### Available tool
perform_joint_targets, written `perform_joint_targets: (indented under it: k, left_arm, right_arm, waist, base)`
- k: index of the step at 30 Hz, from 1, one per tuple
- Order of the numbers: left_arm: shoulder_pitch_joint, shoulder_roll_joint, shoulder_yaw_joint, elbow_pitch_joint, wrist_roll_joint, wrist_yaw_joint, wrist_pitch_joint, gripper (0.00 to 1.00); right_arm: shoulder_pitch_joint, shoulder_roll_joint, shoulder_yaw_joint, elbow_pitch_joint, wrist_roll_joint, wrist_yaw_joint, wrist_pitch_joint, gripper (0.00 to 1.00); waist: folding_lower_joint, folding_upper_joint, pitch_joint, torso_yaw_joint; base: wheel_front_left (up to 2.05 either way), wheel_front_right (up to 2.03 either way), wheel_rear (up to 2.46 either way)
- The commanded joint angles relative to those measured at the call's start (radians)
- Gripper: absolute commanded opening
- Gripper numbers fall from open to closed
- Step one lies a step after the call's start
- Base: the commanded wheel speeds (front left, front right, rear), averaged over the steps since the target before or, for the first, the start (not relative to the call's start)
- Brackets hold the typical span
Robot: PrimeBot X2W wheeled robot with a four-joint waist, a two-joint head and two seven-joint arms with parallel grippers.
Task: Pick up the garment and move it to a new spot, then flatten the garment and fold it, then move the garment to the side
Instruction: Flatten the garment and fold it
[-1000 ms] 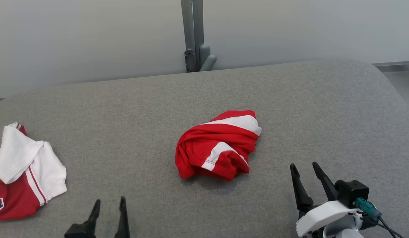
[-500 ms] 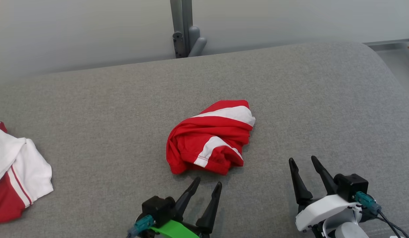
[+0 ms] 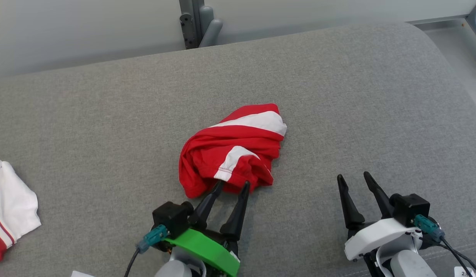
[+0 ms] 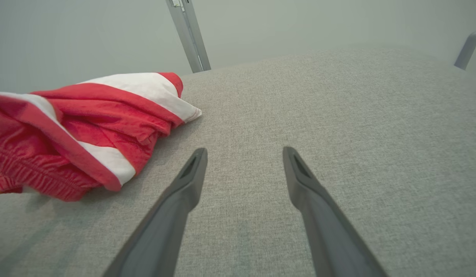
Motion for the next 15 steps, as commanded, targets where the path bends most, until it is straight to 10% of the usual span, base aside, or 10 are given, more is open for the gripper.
perform_joint_targets:
  k: [1, 3, 15]
  left_arm:
    - [-0.004, 0.005, 0.009, -0.012, -0.004, -0.003, 0.001, 0.47]
    - [-0.018, 0.005, 0.02, -0.022, 0.014, -0.003, 0.001, 0.0]
    - [-0.115, 0.019, 0.024, -0.049, 0.116, -0.003, 0.0, 0.0]
  right_arm:
    - [-0.013, 0.001, 0.001, 0.002, -0.001, -0.001, -0.001, 1.0]
    - [-0.015, 0.004, 0.002, 0.003, -0.001, -0.001, -0.001, 1.0]
    - [-0.029, 0.013, 0.006, 0.014, 0.019, -0.001, 0.0, 1.0]
  waist:
    - [0.0, 0.0, 0.004, -0.002]
    - [0.0, 0.0, 0.007, -0.001]
    - [0.0, 0.0, 0.007, -0.01]
  base:
    - [0.0, 0.0, 0.0]
    - [0.0, 0.0, 0.0]
    - [0.0, 0.0, 0.0]
